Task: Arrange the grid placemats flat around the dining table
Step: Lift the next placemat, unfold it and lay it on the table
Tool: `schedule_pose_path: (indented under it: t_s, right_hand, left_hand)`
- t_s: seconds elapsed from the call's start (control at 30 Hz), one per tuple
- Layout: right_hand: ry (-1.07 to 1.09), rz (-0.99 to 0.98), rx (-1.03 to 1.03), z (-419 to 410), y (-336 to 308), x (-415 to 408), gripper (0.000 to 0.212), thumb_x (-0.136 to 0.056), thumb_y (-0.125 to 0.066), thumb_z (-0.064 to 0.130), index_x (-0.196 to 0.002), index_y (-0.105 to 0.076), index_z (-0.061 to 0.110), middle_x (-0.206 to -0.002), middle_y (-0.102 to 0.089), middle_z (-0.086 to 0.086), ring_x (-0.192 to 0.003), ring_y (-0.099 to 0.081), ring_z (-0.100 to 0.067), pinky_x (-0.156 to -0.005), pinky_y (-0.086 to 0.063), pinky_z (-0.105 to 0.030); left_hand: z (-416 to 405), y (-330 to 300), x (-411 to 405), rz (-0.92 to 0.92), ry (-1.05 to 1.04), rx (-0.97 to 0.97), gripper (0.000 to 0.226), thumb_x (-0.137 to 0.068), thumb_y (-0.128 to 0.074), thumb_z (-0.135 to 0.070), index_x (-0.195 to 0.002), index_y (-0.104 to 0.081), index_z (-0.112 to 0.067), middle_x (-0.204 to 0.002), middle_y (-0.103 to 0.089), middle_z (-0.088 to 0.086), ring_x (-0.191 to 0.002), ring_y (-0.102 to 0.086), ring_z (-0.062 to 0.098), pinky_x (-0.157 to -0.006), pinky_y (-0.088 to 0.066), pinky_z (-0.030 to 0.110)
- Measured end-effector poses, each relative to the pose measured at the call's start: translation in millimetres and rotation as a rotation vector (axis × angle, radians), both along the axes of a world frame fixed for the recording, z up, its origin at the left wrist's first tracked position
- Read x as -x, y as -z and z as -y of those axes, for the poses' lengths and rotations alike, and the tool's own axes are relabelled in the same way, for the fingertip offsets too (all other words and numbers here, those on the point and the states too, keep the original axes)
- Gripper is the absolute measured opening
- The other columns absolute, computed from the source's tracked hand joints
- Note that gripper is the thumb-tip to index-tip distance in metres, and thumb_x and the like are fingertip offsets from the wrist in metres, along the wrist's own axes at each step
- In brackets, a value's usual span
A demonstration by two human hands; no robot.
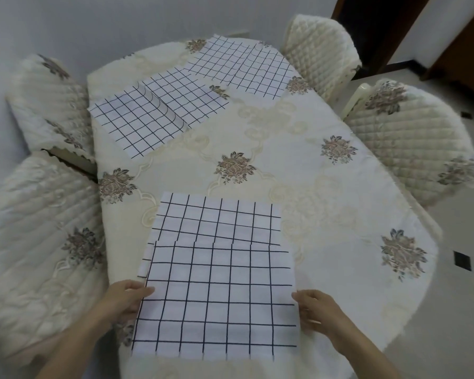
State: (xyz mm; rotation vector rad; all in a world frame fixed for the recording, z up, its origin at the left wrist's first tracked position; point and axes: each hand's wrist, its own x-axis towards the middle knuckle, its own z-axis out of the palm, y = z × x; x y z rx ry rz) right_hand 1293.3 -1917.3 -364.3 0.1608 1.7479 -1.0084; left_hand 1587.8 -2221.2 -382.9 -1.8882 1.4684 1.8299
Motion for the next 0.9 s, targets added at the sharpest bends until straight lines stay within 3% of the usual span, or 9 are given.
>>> schedule_pose_path:
  t_s: [0.07,0.13,0.3,0.4,0.5,0.63,0.7,0.83,0.9]
  right_hand:
    - [-0.027,-0.025,0.002,-4.9,-2.2,-5.0,0.033,-0.083,-0.074,0.026,-0.109,-0.062,0.009,-0.091,-0.072,-0.005,-0.078,-0.069,-0.023,-0.076,-0.056,-0.034]
    - [-0.044,-0.032,0.018,-6.3,-5.6,-7.3,0.032,-0.083,-0.073,0.018,-0.111,-0.059,0.012,-0.100,-0.073,-0.007,-0.085,-0.072,-0.023,-0.070,-0.057,-0.031]
    - [-0.035,-0.097,0.058,-6.0,-11.6,-12.5,0.032,-0.083,-0.066,-0.003,-0.111,-0.059,0.010,-0.098,-0.073,-0.010,-0.084,-0.071,-0.023,-0.064,-0.054,-0.027]
    - [-0.016,-0.121,0.056,-3.4,-10.8,-9.6,0.031,-0.082,-0.065,-0.003,-0.111,-0.060,0.007,-0.098,-0.073,-0.010,-0.082,-0.070,-0.023,-0.069,-0.054,-0.030]
    - [-0.009,-0.107,0.056,-3.2,-11.7,-7.9,0.025,-0.084,-0.066,0.002,-0.108,-0.063,0.007,-0.096,-0.074,-0.010,-0.081,-0.070,-0.023,-0.069,-0.054,-0.029]
    - [-0.007,-0.087,0.060,-9.1,-10.9,-7.1,0.028,-0.085,-0.069,0.011,-0.111,-0.061,0.009,-0.100,-0.072,-0.010,-0.080,-0.068,-0.024,-0.071,-0.053,-0.029]
    - [-0.015,-0.081,0.052,-13.9,-9.5,-7.2,0.031,-0.085,-0.070,0.016,-0.114,-0.060,0.012,-0.107,-0.071,-0.013,-0.086,-0.067,-0.026,-0.076,-0.053,-0.031]
    - [-0.018,-0.043,0.043,-24.2,-9.0,-9.3,0.035,-0.086,-0.070,0.019,-0.118,-0.057,0.011,-0.112,-0.069,-0.016,-0.091,-0.066,-0.026,-0.081,-0.053,-0.032]
    - [-0.033,-0.027,0.039,-28.4,-9.8,-10.8,0.037,-0.086,-0.070,0.019,-0.120,-0.056,0.011,-0.111,-0.069,-0.016,-0.091,-0.066,-0.027,-0.083,-0.054,-0.033]
  left_hand:
    - [-10.5,0.3,-9.8,-0.019,0.009,-0.031,0.020,-0.080,-0.075,-0.006,-0.078,-0.055,-0.003,-0.045,-0.031,-0.003,-0.033,-0.027,0.009,-0.036,-0.023,0.012]
    - [-15.2,2.3,-13.3,-0.030,0.003,-0.012,0.016,-0.080,-0.072,0.002,-0.081,-0.057,-0.001,-0.041,-0.031,-0.003,-0.030,-0.026,0.008,-0.036,-0.022,0.011]
    - [-26.8,-9.9,-7.5,-0.039,-0.015,0.158,0.010,-0.081,-0.070,0.005,-0.089,-0.064,0.003,-0.040,-0.044,-0.004,-0.029,-0.033,0.005,-0.033,-0.026,0.011]
    - [-26.7,-14.1,-0.9,-0.067,-0.059,0.157,0.014,-0.082,-0.070,0.003,-0.095,-0.064,0.003,-0.039,-0.042,-0.007,-0.029,-0.031,0.003,-0.033,-0.025,0.010]
    - [-33.8,-16.6,0.8,-0.080,-0.080,0.124,0.007,-0.085,-0.069,-0.002,-0.088,-0.062,-0.002,-0.039,-0.046,-0.009,-0.030,-0.037,0.002,-0.034,-0.032,0.011]
    - [-44.4,-17.5,-8.8,-0.053,-0.088,0.074,0.019,-0.088,-0.069,-0.012,-0.105,-0.062,-0.006,-0.073,-0.063,0.003,-0.065,-0.058,0.013,-0.059,-0.048,0.022]
    - [-47.4,-17.0,-18.8,-0.027,-0.063,0.053,0.023,-0.089,-0.068,-0.017,-0.107,-0.063,-0.005,-0.073,-0.057,0.003,-0.064,-0.054,0.014,-0.059,-0.048,0.024]
    - [-58.2,-21.6,-31.6,0.015,-0.106,0.014,0.022,-0.090,-0.066,-0.030,-0.101,-0.064,-0.011,-0.093,-0.068,0.009,-0.078,-0.063,0.021,-0.066,-0.051,0.029]
    - [-63.8,-26.6,-35.0,0.001,-0.140,0.001,0.014,-0.089,-0.067,-0.026,-0.095,-0.064,-0.014,-0.088,-0.067,0.008,-0.075,-0.061,0.021,-0.068,-0.050,0.030]
